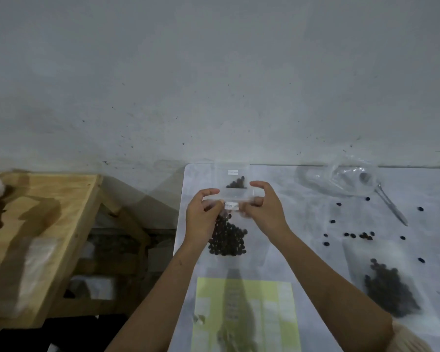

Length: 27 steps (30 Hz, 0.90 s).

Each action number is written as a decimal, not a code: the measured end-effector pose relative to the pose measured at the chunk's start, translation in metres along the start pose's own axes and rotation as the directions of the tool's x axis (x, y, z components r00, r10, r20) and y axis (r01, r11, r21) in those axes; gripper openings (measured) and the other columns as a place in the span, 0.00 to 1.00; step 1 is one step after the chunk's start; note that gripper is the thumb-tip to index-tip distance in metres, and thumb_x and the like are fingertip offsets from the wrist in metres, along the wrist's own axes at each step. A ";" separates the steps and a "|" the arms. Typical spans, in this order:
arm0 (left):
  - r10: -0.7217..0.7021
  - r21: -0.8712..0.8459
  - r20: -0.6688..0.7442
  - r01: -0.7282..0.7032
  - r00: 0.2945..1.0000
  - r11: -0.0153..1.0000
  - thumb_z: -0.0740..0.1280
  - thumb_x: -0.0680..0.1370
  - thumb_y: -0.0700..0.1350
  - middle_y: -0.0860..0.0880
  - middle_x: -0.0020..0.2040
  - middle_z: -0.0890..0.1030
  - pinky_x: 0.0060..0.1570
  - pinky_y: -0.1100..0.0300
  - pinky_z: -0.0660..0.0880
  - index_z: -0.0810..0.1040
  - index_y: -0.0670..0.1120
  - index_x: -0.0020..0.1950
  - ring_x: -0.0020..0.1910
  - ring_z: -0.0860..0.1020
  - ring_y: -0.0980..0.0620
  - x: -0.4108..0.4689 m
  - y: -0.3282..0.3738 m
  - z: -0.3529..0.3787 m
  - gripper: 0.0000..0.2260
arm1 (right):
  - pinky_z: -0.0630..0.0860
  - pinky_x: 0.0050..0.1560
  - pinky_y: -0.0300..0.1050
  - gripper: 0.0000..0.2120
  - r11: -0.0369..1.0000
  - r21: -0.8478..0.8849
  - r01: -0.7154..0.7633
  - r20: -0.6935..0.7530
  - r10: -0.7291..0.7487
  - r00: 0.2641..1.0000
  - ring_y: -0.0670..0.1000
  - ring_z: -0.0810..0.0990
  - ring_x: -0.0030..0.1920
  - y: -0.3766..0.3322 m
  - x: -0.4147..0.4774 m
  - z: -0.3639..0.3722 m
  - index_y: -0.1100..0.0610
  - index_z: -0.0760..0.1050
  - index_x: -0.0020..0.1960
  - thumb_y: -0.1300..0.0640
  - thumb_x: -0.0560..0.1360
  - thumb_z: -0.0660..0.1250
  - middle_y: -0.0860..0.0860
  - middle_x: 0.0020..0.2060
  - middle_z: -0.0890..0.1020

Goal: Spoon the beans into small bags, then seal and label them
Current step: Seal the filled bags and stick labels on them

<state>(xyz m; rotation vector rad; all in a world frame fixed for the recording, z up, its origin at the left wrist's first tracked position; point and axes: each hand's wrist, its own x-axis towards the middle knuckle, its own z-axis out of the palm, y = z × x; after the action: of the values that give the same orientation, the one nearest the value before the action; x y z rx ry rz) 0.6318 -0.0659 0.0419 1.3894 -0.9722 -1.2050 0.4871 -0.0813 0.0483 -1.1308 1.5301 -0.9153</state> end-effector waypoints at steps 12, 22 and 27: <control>-0.093 0.487 -0.079 0.120 0.993 0.865 0.66 0.77 0.48 0.47 0.67 0.70 0.67 0.52 0.69 0.67 0.53 0.69 0.64 0.72 0.48 0.123 -0.038 0.037 0.21 | 0.79 0.48 0.45 0.08 0.990 -0.141 -0.024 -0.122 0.006 0.992 0.53 0.80 0.43 0.030 0.100 -0.014 0.57 0.73 0.45 0.66 0.71 0.70 0.51 0.40 0.80; 0.008 0.661 -0.030 0.014 1.000 0.750 0.63 0.79 0.45 0.44 0.71 0.67 0.69 0.59 0.59 0.62 0.45 0.73 0.70 0.65 0.47 0.144 -0.057 0.047 0.23 | 0.65 0.53 0.32 0.14 0.930 -0.368 0.017 -0.057 -0.041 0.998 0.52 0.75 0.54 0.051 0.117 0.005 0.62 0.74 0.59 0.62 0.74 0.66 0.56 0.54 0.77; 0.117 0.802 -0.126 0.031 0.985 0.596 0.61 0.80 0.49 0.43 0.74 0.62 0.71 0.56 0.56 0.63 0.44 0.72 0.73 0.60 0.45 0.139 -0.054 0.054 0.22 | 0.65 0.60 0.36 0.20 0.927 -0.374 0.023 -0.009 -0.029 1.000 0.53 0.71 0.63 0.045 0.101 -0.010 0.59 0.69 0.67 0.57 0.76 0.65 0.55 0.62 0.72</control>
<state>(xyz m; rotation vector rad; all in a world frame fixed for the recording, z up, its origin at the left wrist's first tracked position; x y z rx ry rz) 0.6005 -0.2018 -0.0340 2.1136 -1.5203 -0.5582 0.4594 -0.1658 -0.0189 -1.4183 1.7525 -0.6625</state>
